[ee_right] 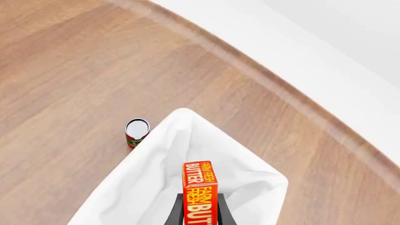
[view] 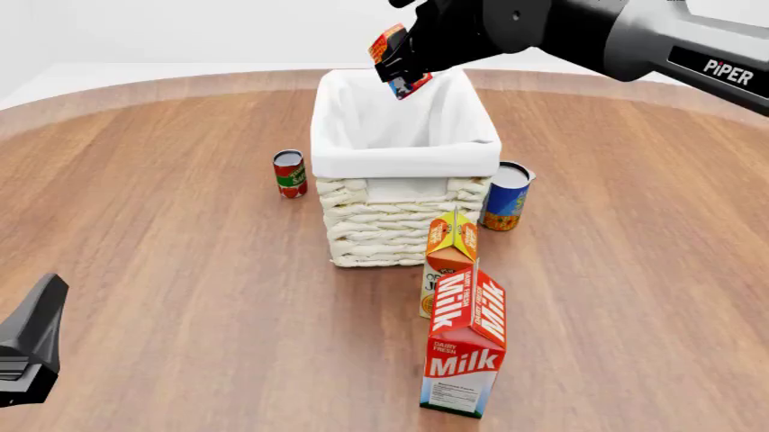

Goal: Pick up the butter and put it in the basket.

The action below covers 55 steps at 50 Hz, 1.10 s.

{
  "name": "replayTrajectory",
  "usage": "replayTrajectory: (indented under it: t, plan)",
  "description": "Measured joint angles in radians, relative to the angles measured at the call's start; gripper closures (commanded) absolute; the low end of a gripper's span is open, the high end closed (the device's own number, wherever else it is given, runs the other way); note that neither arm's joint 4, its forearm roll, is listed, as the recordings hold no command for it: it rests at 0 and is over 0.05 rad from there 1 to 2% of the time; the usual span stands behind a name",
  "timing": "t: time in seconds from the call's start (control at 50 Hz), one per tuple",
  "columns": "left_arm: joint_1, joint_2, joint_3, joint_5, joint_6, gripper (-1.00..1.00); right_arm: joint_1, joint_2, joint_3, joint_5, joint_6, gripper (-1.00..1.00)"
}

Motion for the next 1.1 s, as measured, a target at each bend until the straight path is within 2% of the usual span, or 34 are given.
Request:
replayTrajectory:
  t: [1.1]
  plan:
    - [0.0, 0.0, 0.0, 0.0, 0.0, -1.0, -0.012, 0.046, 0.054, -0.051, -0.002, 1.0]
